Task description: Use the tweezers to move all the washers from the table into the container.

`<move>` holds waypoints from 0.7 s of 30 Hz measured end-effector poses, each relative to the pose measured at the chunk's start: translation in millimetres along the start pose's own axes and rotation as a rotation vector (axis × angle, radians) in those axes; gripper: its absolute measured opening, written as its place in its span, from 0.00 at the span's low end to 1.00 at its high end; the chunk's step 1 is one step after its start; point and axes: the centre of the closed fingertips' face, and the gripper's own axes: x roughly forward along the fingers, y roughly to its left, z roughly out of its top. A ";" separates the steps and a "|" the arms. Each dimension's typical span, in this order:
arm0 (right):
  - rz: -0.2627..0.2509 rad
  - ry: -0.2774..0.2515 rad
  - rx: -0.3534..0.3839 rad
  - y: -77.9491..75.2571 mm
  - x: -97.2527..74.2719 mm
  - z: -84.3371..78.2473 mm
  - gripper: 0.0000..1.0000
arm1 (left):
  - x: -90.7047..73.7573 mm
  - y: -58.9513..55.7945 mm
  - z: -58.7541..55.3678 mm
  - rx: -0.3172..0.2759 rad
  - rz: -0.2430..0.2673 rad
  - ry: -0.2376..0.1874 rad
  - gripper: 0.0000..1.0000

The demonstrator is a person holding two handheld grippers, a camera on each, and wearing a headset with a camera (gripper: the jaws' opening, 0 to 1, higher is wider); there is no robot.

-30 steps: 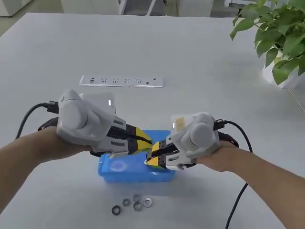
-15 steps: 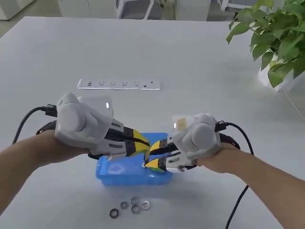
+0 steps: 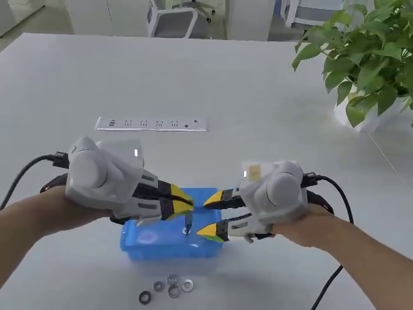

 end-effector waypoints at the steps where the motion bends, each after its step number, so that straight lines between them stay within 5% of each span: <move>1: -0.009 0.001 0.007 0.4 -3.6 -1.8 0.34 | -0.3 -0.4 0.3 -0.001 0.001 0.000 0.05; 21: -0.113 0.001 0.139 20.2 -49.1 -14.6 0.58 | -12.2 -3.1 8.4 -0.026 0.021 -0.023 0.05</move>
